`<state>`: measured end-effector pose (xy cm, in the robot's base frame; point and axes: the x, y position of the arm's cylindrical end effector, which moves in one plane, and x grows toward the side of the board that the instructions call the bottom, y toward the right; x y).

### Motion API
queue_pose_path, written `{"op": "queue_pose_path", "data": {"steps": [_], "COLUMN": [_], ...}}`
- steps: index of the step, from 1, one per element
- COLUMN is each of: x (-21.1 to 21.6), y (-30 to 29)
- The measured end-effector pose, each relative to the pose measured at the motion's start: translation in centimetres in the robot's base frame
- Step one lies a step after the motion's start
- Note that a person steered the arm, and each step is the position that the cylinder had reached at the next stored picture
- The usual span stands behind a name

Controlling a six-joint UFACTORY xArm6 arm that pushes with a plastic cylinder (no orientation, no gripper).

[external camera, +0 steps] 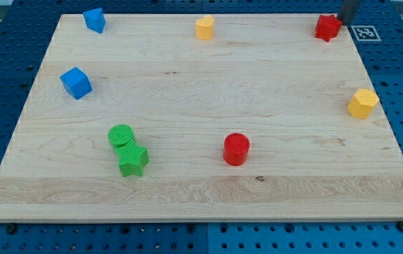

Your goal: Slide the red star closer to the red circle

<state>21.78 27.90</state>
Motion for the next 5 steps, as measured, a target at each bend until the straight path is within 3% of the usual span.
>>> {"op": "queue_pose_path", "data": {"steps": [2,4,5], "x": [5.3,13.5,14.3], "y": [-5.6,-9.7,-10.4]}}
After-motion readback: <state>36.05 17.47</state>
